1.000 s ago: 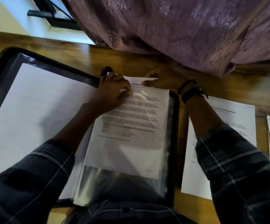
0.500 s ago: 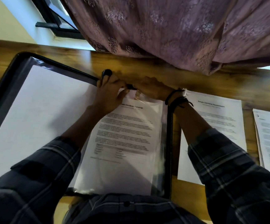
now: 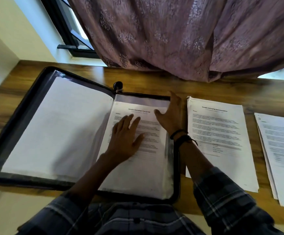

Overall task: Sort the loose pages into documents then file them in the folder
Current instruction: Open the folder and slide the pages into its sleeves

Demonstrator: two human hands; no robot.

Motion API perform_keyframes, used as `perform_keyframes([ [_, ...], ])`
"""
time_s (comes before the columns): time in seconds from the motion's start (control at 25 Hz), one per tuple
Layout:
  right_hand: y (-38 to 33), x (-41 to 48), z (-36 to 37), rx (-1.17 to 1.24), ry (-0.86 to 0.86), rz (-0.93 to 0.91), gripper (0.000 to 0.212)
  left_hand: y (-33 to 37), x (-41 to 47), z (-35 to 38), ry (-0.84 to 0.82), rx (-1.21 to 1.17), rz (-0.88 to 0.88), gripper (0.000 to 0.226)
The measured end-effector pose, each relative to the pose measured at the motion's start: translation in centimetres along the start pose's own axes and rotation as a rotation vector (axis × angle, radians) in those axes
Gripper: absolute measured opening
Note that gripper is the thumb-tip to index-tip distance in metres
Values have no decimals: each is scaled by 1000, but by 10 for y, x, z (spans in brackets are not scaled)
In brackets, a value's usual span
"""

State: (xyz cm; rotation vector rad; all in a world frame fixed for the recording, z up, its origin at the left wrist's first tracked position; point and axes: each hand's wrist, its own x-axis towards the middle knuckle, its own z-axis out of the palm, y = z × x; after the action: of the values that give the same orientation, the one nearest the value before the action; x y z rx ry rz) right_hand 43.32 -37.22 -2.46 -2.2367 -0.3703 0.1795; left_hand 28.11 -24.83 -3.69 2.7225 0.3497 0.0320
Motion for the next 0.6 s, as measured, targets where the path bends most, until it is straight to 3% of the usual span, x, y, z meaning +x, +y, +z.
perform_keyframes([
  [0.08,8,1,-6,128,38,75,87,6,-8,-1,-8,-31,-15,71],
  [0.2,14,-5,-17,265,-4,195,74,22,-10,-12,-5,-94,-37,76],
  [0.4,-9,-24,-47,433,-380,350,33,55,-8,-34,17,-136,-112,76],
  [0.48,-28,-26,-53,573,-414,307,24,67,-11,-43,19,-97,-139,66],
  [0.6,-55,-30,-55,813,-483,219,22,63,-14,-67,21,-43,-159,30],
])
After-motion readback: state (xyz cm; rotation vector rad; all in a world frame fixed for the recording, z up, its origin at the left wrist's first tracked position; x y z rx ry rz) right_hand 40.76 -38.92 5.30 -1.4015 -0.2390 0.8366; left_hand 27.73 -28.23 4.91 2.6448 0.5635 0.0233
